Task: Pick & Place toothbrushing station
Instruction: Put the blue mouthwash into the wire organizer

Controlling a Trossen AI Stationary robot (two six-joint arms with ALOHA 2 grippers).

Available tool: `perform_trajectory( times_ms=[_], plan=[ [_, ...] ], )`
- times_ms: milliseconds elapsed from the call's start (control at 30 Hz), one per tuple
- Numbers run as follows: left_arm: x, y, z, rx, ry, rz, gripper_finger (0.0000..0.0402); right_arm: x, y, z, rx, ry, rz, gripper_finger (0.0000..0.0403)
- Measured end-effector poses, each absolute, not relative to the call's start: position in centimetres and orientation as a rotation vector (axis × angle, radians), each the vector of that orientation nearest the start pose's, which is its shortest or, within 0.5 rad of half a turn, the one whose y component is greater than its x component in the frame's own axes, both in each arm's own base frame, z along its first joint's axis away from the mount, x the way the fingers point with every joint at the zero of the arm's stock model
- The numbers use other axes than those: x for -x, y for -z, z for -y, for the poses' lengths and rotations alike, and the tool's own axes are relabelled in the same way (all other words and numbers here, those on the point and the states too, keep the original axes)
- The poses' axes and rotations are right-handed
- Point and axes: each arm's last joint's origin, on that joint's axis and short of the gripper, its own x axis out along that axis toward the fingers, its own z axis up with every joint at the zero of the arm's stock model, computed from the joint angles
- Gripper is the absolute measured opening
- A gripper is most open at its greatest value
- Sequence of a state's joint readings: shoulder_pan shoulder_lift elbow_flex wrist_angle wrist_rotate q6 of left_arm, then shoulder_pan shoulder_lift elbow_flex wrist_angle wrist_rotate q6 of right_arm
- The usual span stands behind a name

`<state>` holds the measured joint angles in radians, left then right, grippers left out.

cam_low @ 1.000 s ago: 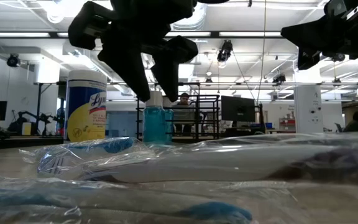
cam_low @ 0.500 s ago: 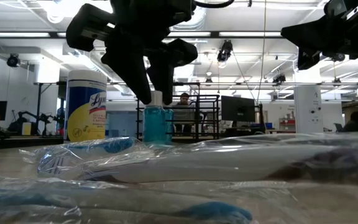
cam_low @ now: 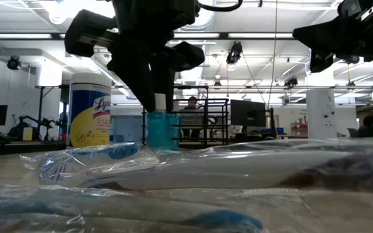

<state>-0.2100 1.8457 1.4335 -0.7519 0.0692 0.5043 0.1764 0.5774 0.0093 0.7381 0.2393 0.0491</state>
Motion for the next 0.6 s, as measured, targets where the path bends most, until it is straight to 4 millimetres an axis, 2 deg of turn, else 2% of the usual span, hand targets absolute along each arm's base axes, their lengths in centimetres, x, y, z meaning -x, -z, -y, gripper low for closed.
perform_trajectory(
  times_ms=[67, 300, 467, 600],
  plan=[
    [-36.9, -23.3, 8.1, -0.525, 0.533, -1.061, 0.01, -13.1, -18.3, -1.6, -0.084, 0.059, 0.168, 0.0008],
    [-33.8, -29.4, 7.5, -0.519, 0.548, -0.861, 0.01, -13.1, -18.3, -1.6, -0.085, 0.059, 0.168, 0.0008],
    [-29.2, -33.3, 5.7, -0.435, 0.51, -0.695, 0.01, -13.1, -18.3, -1.6, -0.087, 0.058, 0.168, 0.0008],
    [-24.9, -33.1, 4.0, -0.317, 0.47, -0.567, 0.01, -13.1, -18.3, -1.6, -0.088, 0.058, 0.169, 0.0008]
  ],
)
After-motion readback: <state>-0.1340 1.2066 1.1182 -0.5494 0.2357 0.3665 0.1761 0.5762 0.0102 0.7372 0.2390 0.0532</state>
